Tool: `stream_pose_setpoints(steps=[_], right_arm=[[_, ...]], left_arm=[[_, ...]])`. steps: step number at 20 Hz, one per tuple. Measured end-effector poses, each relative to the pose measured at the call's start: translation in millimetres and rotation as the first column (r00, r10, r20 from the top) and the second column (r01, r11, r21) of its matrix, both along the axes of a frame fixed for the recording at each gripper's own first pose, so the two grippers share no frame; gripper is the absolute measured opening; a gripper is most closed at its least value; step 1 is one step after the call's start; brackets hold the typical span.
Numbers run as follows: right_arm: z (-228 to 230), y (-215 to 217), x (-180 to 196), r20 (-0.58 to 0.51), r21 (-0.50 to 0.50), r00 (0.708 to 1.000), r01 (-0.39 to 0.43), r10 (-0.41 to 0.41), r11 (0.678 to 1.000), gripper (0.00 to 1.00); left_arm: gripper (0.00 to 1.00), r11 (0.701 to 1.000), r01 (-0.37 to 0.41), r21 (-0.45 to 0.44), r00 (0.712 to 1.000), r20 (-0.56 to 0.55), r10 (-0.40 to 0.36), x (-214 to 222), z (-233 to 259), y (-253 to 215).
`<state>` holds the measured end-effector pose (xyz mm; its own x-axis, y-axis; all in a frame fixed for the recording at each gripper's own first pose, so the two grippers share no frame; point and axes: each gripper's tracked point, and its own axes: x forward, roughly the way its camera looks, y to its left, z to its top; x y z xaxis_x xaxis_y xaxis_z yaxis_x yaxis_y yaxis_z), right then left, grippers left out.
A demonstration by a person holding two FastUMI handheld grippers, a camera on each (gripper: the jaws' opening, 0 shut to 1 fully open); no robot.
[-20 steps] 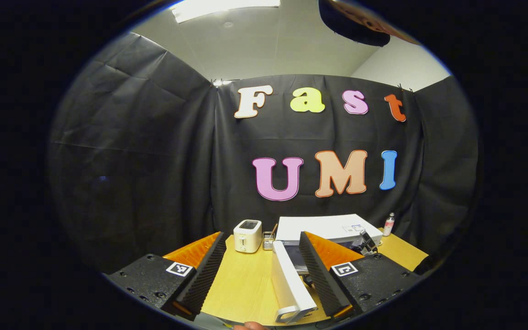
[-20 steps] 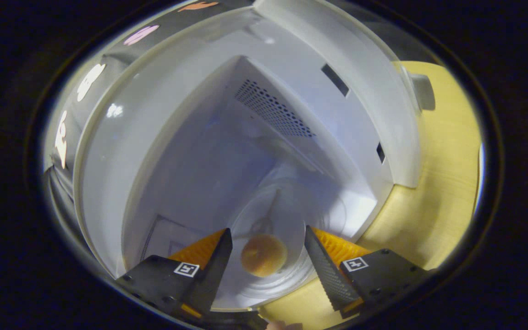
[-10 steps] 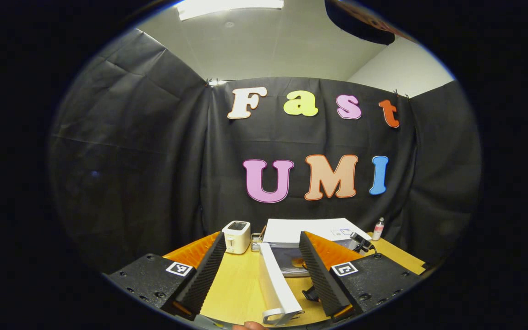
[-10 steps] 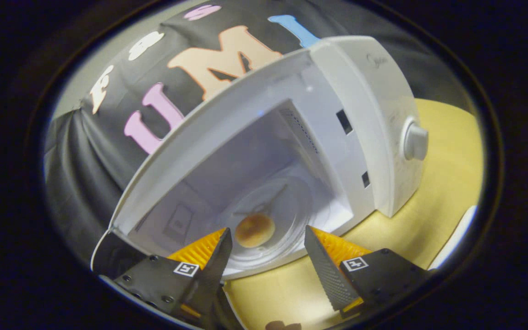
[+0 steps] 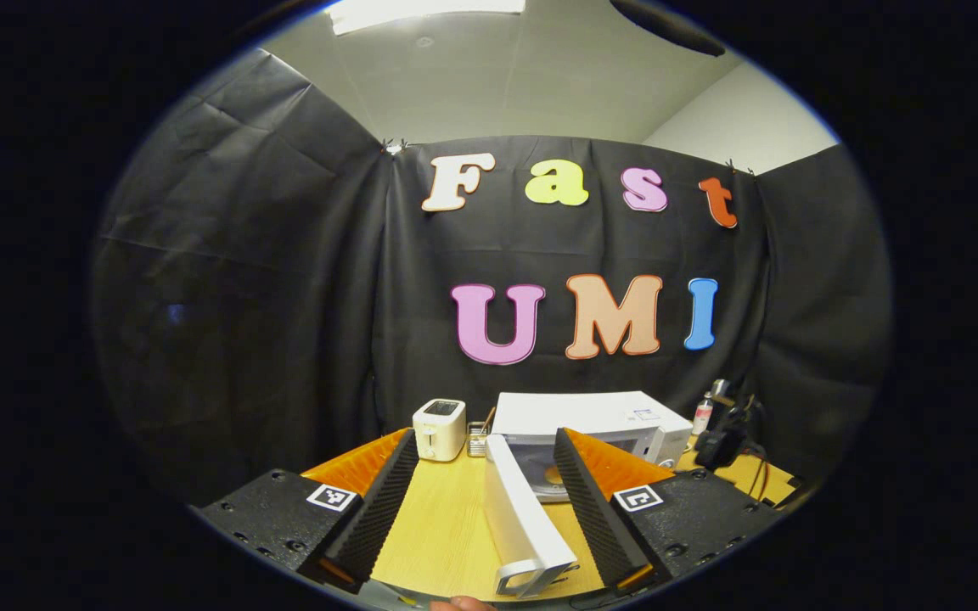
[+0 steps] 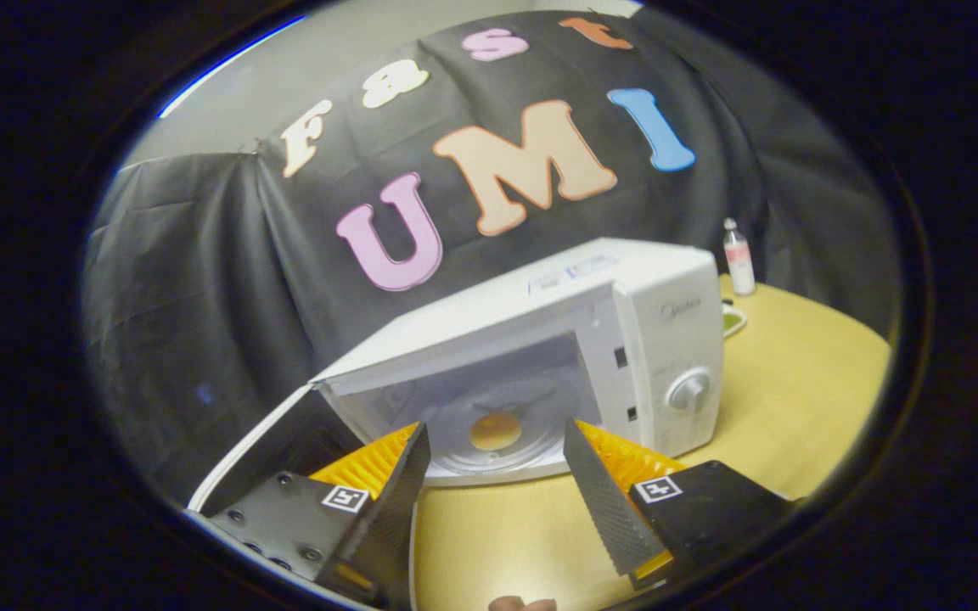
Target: Open the microwave oven with the left hand, put the food in, and close the microwave oven.
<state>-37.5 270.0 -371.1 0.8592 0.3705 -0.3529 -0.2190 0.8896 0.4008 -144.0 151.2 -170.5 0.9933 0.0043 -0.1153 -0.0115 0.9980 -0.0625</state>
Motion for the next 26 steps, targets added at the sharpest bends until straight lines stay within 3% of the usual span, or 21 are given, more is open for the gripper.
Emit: stream_pose_setpoints(steps=[5, 9, 10, 11, 15, 16, 17, 21, 22, 24, 26], right_arm=[[76.0, -47.8, -16.5, 0.125, -0.094, 0.992, -0.023, 0.035, 0.995, 0.87], [126.1, -91.8, -31.7, 0.175, -0.155, 0.984, 0.0, 0.027, 0.988, 0.86], [135.1, -98.0, -39.2, 0.173, -0.158, 0.985, 0.003, 0.024, 0.987, 0.97], [143.3, -104.7, -45.6, 0.169, -0.164, 0.985, 0.004, 0.024, 0.986, 0.97], [176.4, -136.2, -58.1, 0.24, -0.244, 0.97, 0.022, 0.038, 0.969, 0.97], [182.2, -141.9, -59.3, 0.257, -0.271, 0.965, 0.028, 0.044, 0.962, 0.97], [189.1, -148.0, -60.1, 0.269, -0.281, 0.962, 0.036, 0.043, 0.959, 0.87], [214.9, -170.4, -62.2, 0.285, -0.255, 0.958, 0.086, -0.01, 0.963, 0.87], [220.5, -175.9, -62.8, 0.296, -0.261, 0.955, 0.098, -0.017, 0.96, 0.87], [230.6, -185.7, -66.2, 0.319, -0.277, 0.947, 0.114, -0.021, 0.954, 0.87], [241.5, -193.8, -69.4, 0.342, -0.29, 0.939, 0.135, -0.029, 0.948, 0.87]], left_arm=[[0.91, 1.0, -0.022, 0.021, 0.999, -0.04, 0.023, -7.3, -30.6, 21.2], [0.95, 0.998, -0.057, 0.022, 0.998, -0.032, 0.058, -9.8, -44.3, 42.6], [0.95, 0.998, -0.059, 0.013, 0.998, -0.036, 0.059, -11.2, -49.4, 45.0], [0.9, 0.997, -0.07, 0.01, 0.996, -0.05, 0.071, -12.8, -59.7, 50.1], [0.99, 0.994, -0.111, -0.005, 0.987, -0.114, 0.11, -19.6, -97.2, 69.5], [0.93, 0.994, -0.11, -0.005, 0.985, -0.137, 0.108, -22.4, -109.2, 69.9], [0.92, 0.995, -0.102, -0.002, 0.982, -0.158, 0.1, -23.8, -121.6, 69.3], [0.46, 0.997, -0.074, -0.007, 0.954, -0.293, 0.069, -32.3, -181.4, 55.1], [0.24, 0.997, -0.077, -0.016, 0.945, -0.319, 0.068, -33.9, -192.6, 51.2], [0.0, 0.996, -0.09, -0.026, 0.932, -0.355, 0.075, -36.0, -211.3, 48.8], [0.0, 0.996, -0.072, -0.058, 0.928, -0.369, 0.046, -39.0, -218.2, 33.7]])
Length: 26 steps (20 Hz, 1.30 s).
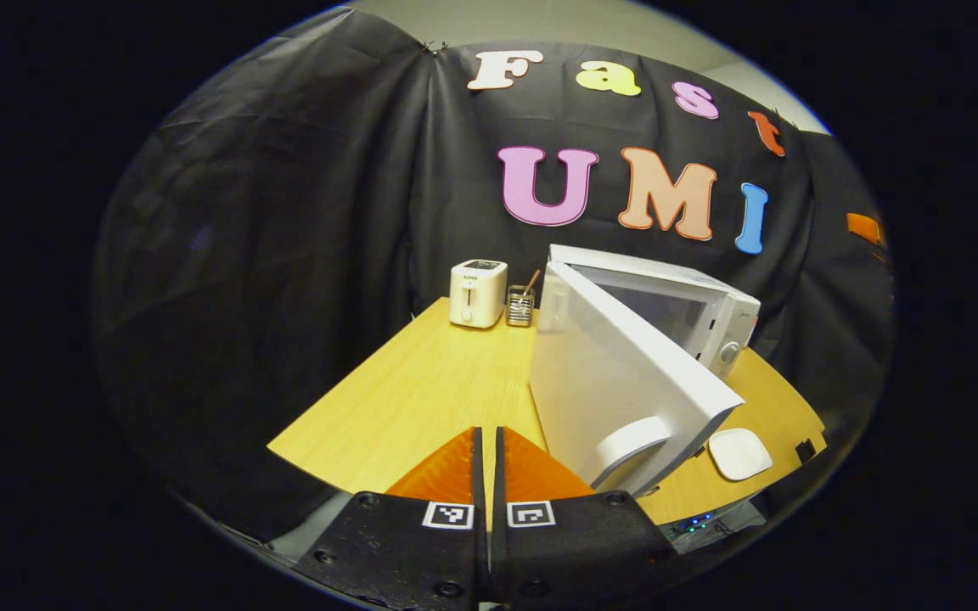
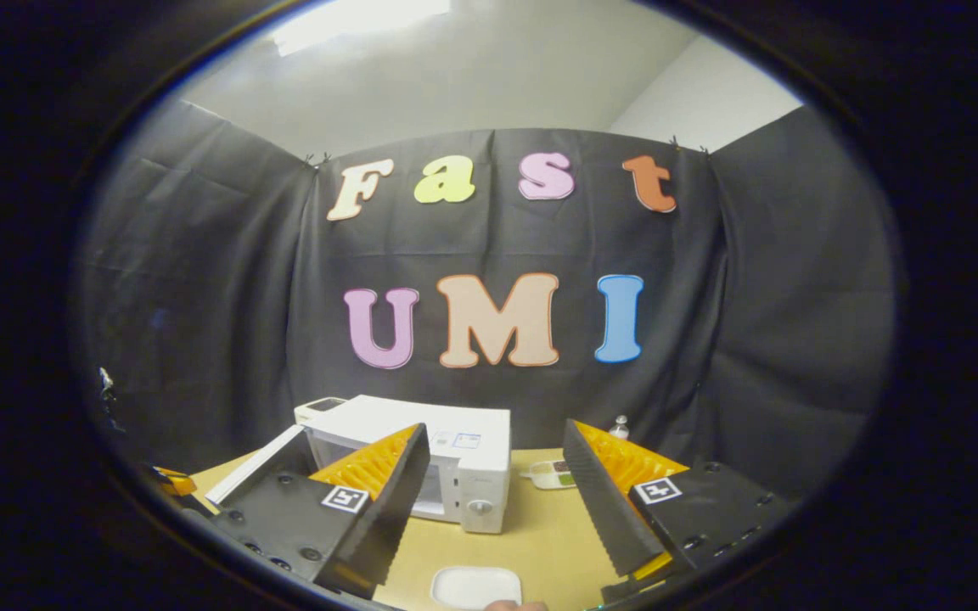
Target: Open the microwave oven with the left hand, put the food in, and close the microwave oven.
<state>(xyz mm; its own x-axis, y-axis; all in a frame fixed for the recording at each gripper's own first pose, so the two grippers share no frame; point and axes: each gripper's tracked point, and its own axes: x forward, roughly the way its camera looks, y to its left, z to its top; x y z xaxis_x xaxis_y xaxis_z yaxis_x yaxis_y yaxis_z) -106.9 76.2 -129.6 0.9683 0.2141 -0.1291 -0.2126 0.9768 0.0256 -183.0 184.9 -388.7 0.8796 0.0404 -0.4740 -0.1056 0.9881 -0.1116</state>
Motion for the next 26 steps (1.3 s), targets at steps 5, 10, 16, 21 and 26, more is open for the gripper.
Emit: stream_pose_setpoints(steps=[5, 10, 16, 21, 26], right_arm=[[8.4, -19.6, 0.2, -0.006, 0.012, 0.999, 0.035, -0.035, 0.999, 0.97], [17.8, -41.2, 0.1, -0.003, 0.026, 0.997, 0.075, -0.075, 0.997, 0.97], [18.9, -74.3, -3.1, -0.01, 0.013, 0.992, 0.129, -0.129, 0.992, 0.87], [26.2, -120.7, -6.8, -0.003, -0.002, 0.977, 0.214, -0.214, 0.977, 0.87], [36.9, -169.0, -18.1, 0.028, -0.043, 0.956, 0.294, -0.293, 0.955, 0.87]], left_arm=[[0.0, 0.999, 0.052, -0.013, 0.998, -0.019, -0.052, 6.5, -12.2, -24.0], [0.0, 0.996, 0.089, 0.017, 0.996, -0.028, -0.088, 13.2, -14.1, -44.6], [0.0, 0.975, 0.222, 0.009, 0.975, -0.025, -0.222, 31.0, -15.1, -107.2], [0.0, 0.944, 0.329, -0.012, 0.944, -0.006, -0.329, 54.4, -13.3, -164.6], [0.0, 0.914, 0.407, -0.009, 0.914, 0.005, -0.407, 81.2, -13.8, -208.7]])
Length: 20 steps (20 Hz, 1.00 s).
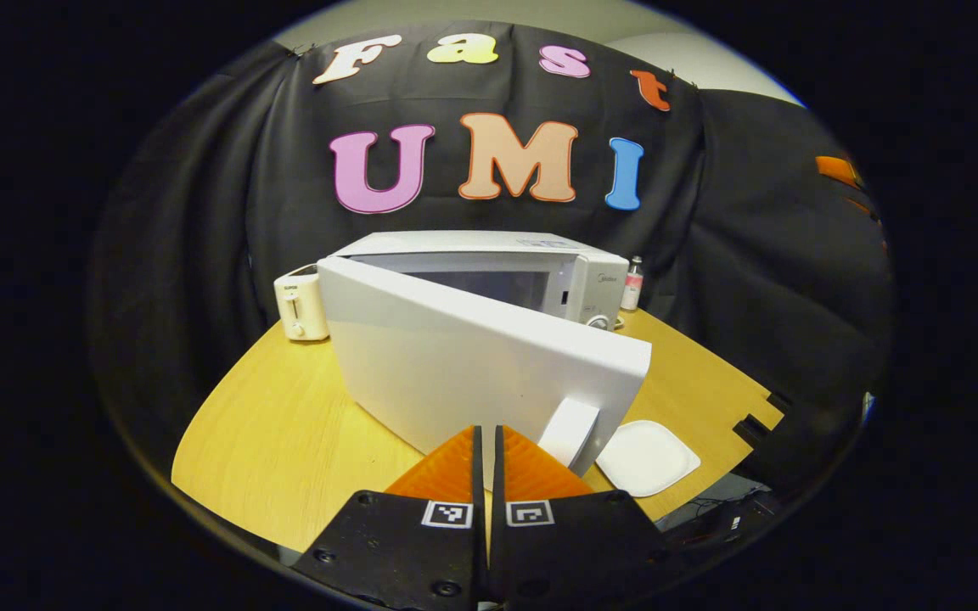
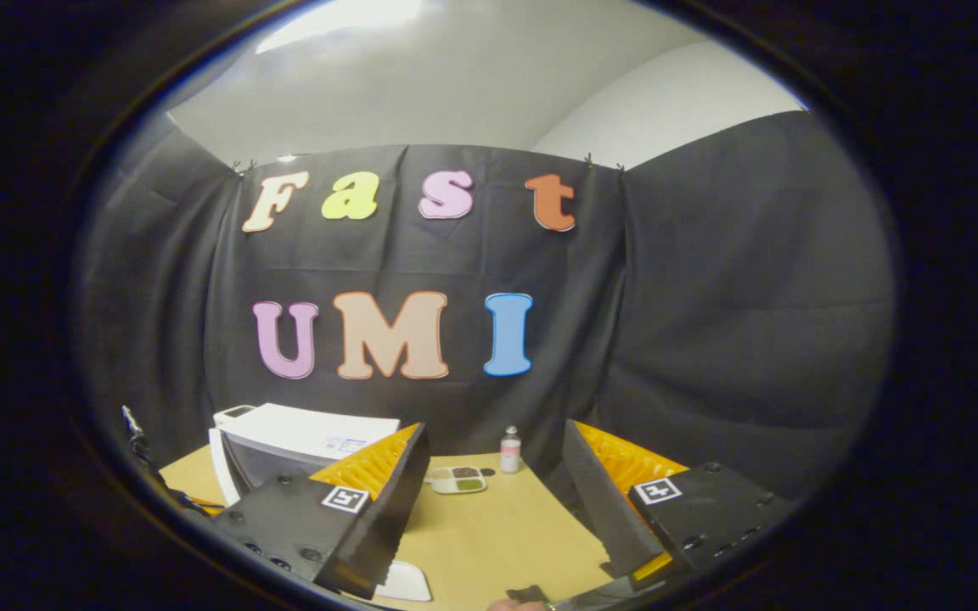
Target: Open the microwave oven with the left hand, put the food in, and close the microwave oven.
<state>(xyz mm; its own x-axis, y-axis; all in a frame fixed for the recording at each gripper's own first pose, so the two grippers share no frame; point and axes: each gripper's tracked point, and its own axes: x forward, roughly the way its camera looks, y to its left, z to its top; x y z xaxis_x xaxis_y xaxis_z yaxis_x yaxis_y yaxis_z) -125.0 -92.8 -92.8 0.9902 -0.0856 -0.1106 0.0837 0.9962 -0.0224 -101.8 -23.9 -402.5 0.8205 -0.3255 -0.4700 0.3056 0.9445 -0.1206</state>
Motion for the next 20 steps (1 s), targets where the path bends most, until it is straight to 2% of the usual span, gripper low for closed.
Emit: stream_pose_setpoints(steps=[9, 10, 11, 12, 14, 15, 16, 17, 19, 20], right_arm=[[13.2, -81.7, -19.6, 0.021, 0.009, 0.987, 0.161, -0.161, 0.987, 0.87], [13.8, -86.4, -21.7, 0.022, 0.003, 0.985, 0.171, -0.171, 0.985, 0.87], [13.9, -90.9, -22.3, 0.022, 0.0, 0.984, 0.178, -0.178, 0.984, 0.97], [14.9, -93.9, -23.2, 0.023, -0.004, 0.983, 0.184, -0.184, 0.983, 0.87], [13.8, -103.2, -23.8, 0.02, -0.018, 0.98, 0.198, -0.198, 0.98, 0.87], [14.3, -106.5, -23.9, 0.02, -0.022, 0.979, 0.204, -0.204, 0.979, 0.97], [15.3, -110.9, -23.0, 0.019, -0.023, 0.977, 0.211, -0.21, 0.977, 0.97], [15.6, -114.8, -22.1, 0.017, -0.022, 0.976, 0.215, -0.215, 0.976, 0.87], [16.7, -121.8, -17.2, 0.018, -0.024, 0.975, 0.222, -0.221, 0.975, 0.87], [17.7, -124.4, -14.0, 0.018, -0.028, 0.975, 0.221, -0.221, 0.975, 0.97]], left_arm=[[0.0, 0.997, 0.073, -0.009, 0.997, 0.007, -0.073, 58.6, -4.1, -55.1], [0.0, 0.997, 0.072, -0.013, 0.997, 0.003, -0.072, 65.6, -7.1, -58.6], [0.0, 0.998, 0.066, -0.018, 0.998, -0.003, -0.066, 71.9, -8.5, -60.4], [0.0, 0.998, 0.054, -0.02, 0.998, -0.008, -0.055, 78.3, -9.7, -61.4], [0.0, 0.999, 0.034, -0.034, 0.999, -0.007, -0.034, 90.2, -8.6, -63.5], [0.0, 0.999, 0.026, -0.038, 1.0, -0.003, -0.026, 95.2, -7.6, -66.1], [0.0, 0.999, 0.017, -0.037, 1.0, 0.001, -0.017, 101.0, -5.9, -67.7], [0.0, 0.999, 0.01, -0.041, 1.0, 0.004, -0.01, 106.5, -6.2, -70.6], [0.0, 0.999, -0.002, -0.051, 1.0, -0.003, 0.002, 117.1, -7.7, -79.4], [0.0, 0.998, -0.005, -0.058, 1.0, -0.001, 0.005, 122.7, -7.5, -84.1]])
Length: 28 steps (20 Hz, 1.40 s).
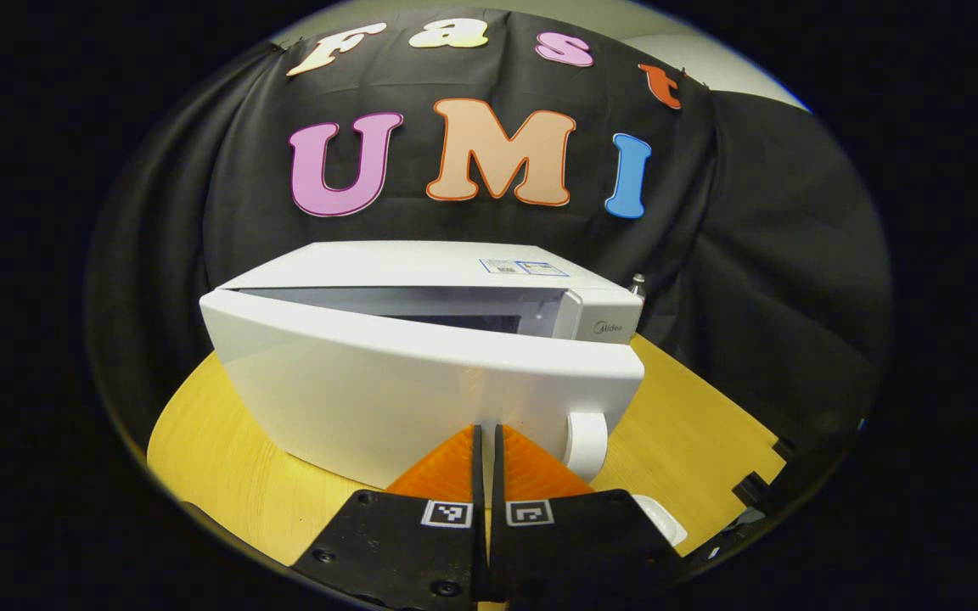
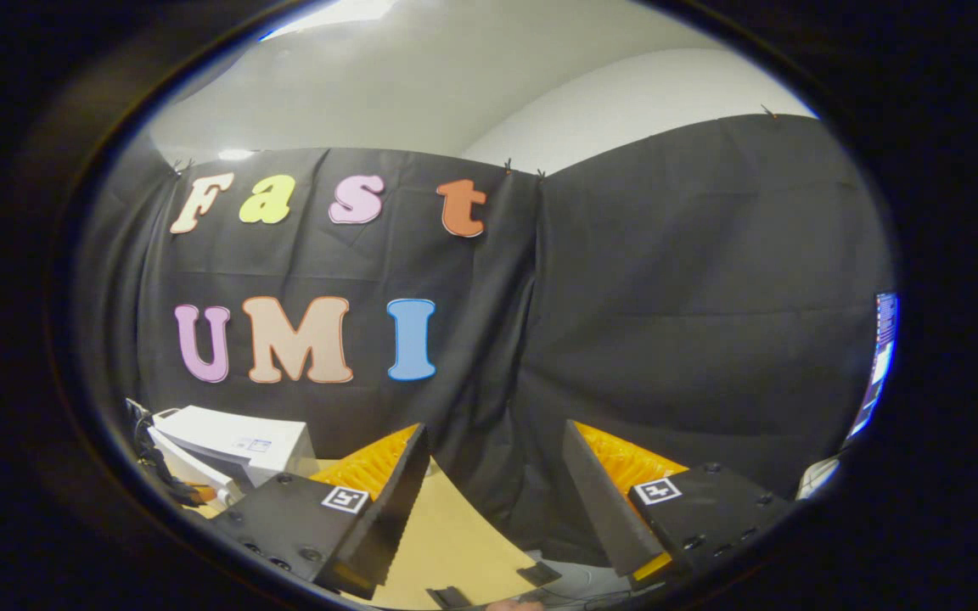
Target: Open the microwave oven with the left hand, put the food in, and close the microwave oven.
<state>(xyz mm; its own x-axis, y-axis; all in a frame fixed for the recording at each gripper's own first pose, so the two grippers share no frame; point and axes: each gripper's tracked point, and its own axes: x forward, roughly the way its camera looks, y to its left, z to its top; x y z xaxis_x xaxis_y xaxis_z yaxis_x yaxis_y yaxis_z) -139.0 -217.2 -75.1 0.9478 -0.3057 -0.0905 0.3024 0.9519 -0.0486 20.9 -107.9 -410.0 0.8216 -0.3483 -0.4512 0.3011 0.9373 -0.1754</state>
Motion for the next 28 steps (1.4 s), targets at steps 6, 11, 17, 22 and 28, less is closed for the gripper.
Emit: stream_pose_setpoints(steps=[6, 11, 17, 22, 28], right_arm=[[4.9, -15.3, 24.4, 0.003, -0.025, 1.0, -0.012, 0.012, 1.0, 0.97], [11.1, -22.6, 46.9, 0.022, -0.036, 0.999, -0.027, 0.028, 0.999, 0.87], [9.8, -20.6, 78.1, 0.035, -0.043, 0.997, -0.067, 0.069, 0.997, 0.87], [6.4, -14.1, 95.2, 0.043, -0.034, 0.994, -0.098, 0.099, 0.995, 0.87], [12.4, 6.7, 87.1, 0.06, -0.024, 0.992, -0.112, 0.113, 0.993, 0.87]], left_arm=[[0.0, 1.0, -0.012, 0.008, 1.0, 0.013, 0.011, 27.7, -2.5, -22.8], [0.0, 0.999, -0.042, -0.002, 0.999, 0.025, 0.042, 55.1, -2.2, -34.4], [0.0, 0.996, -0.085, 0.018, 0.996, 0.02, 0.085, 68.5, -6.5, -42.1], [0.01, 0.998, -0.07, 0.01, 0.997, 0.043, 0.069, 73.2, -1.5, -42.8], [0.01, 1.0, -0.006, -0.006, 0.983, 0.182, 0.007, 56.0, 80.7, -41.2]])
